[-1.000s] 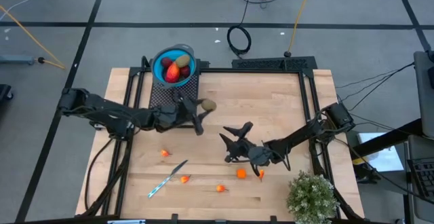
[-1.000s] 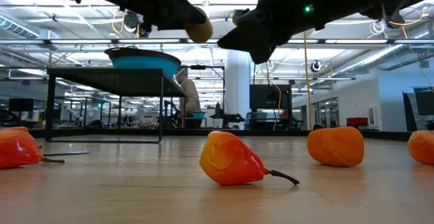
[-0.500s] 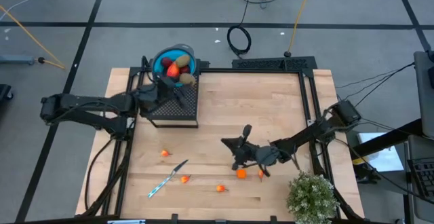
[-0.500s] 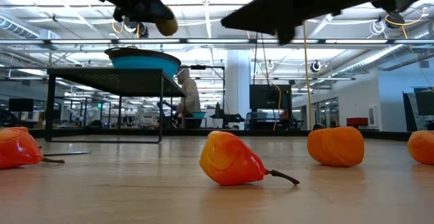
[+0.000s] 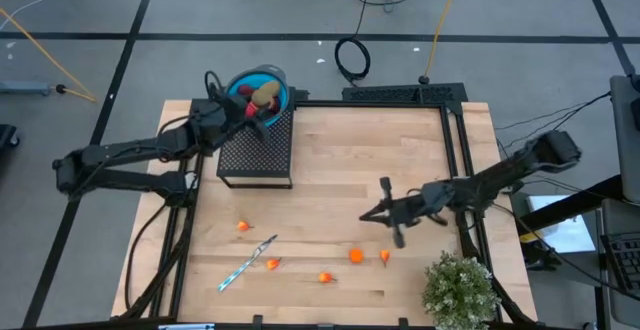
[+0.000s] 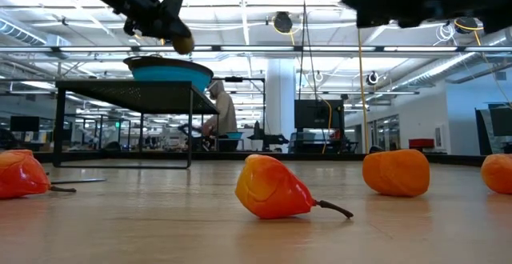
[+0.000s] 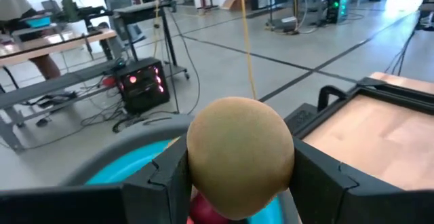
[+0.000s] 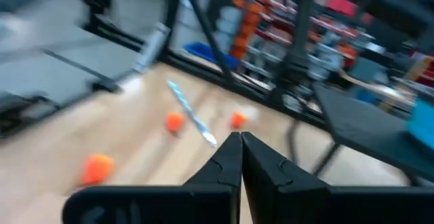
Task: Pick & Place Fruit
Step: Put the kiwi into the blue strainer bowl on the shelf
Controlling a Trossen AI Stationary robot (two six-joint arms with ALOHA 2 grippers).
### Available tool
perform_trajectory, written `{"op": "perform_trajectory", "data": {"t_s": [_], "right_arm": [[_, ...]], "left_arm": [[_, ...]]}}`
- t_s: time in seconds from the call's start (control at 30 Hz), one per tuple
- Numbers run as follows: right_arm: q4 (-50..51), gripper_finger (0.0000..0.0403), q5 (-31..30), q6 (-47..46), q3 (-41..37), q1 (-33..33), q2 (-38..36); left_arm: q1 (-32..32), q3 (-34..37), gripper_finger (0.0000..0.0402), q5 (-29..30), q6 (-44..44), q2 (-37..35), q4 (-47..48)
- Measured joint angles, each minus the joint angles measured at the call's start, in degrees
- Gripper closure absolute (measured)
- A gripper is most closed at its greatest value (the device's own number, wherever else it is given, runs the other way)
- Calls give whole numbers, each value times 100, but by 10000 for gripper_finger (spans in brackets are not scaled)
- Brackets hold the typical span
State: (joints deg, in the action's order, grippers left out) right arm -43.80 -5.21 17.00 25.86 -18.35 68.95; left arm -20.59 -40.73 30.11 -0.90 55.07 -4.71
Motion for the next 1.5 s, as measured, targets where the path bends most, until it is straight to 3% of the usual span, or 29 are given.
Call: {"op": "perform_trajectory", "data": {"t_s": [0.1,0.37,0.67,1.0,1.5], "right_arm": [[-35,402,544,-166,-327,126,-477],[-508,402,516,-285,-939,225,-1061],[-759,403,494,-285,-1083,228,-1073],[-797,403,483,-282,-1083,228,-1073],[-823,403,483,-285,-1083,228,-1071]], "left_arm": [[-268,0,211,-200,96,0,26],[-804,0,211,-739,696,2,496],[-1034,0,211,-744,1157,4,748],[-1509,0,211,-717,945,2,-378],[-2229,-2,211,-1198,1000,747,-747]]}}
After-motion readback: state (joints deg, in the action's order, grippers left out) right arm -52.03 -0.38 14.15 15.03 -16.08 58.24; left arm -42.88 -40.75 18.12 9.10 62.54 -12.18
